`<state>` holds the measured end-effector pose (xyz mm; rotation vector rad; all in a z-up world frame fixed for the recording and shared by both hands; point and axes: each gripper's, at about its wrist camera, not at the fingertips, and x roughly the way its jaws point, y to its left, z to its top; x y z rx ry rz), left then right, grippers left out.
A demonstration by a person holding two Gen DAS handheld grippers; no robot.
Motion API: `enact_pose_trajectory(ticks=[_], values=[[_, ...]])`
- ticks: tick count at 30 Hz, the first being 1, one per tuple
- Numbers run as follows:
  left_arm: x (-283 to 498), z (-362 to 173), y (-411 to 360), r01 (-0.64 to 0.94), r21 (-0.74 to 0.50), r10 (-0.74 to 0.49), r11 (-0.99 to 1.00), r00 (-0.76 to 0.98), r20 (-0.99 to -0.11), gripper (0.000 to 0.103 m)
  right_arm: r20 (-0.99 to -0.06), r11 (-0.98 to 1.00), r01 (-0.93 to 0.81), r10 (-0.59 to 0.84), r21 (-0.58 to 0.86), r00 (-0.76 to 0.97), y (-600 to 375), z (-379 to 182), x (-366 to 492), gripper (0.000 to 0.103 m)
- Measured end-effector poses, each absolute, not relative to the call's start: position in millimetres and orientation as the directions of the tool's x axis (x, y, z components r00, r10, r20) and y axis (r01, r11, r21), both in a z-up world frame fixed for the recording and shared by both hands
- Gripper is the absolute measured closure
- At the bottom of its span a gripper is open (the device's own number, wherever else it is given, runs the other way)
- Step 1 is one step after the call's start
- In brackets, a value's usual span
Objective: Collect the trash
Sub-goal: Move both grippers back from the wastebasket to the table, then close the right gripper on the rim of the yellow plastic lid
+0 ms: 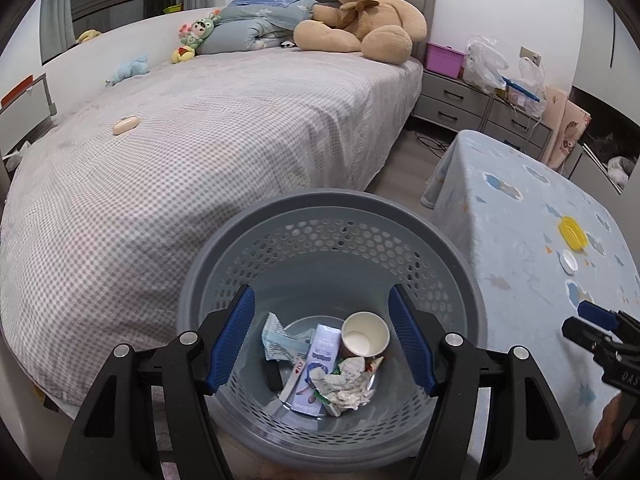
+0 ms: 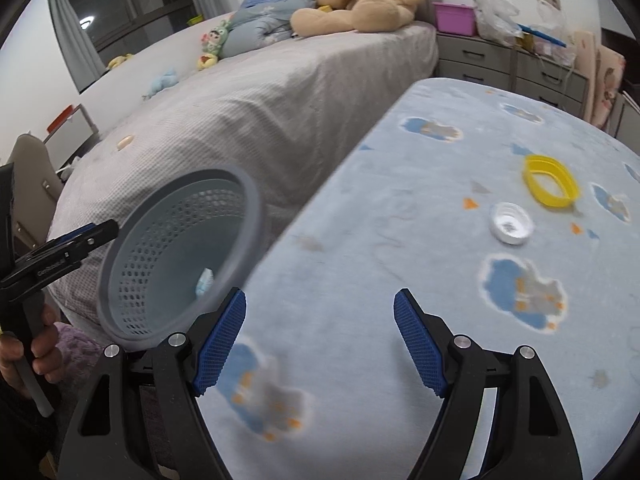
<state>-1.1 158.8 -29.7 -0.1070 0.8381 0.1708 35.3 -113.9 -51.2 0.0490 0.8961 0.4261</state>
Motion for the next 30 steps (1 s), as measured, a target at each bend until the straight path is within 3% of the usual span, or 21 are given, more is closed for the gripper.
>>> enact_pose_trajectory(ticks=[16, 30], values=[[20.2, -15.2, 34.7, -0.026, -0.066, -0.032, 0.997, 0.666, -0.745, 0.037, -0.717, 0.967, -0.166, 0.253, 0.191, 0.650, -250.8, -41.3, 82.6, 0.023], [62.7, -33.2, -45.0, 0.066, -0.077, -0.101, 0.995, 0.627, -0.773, 0.036, -0.737, 0.971, -0.158, 0.239, 0.179, 0.632, -270.1, -62.3, 174.1, 0.018]])
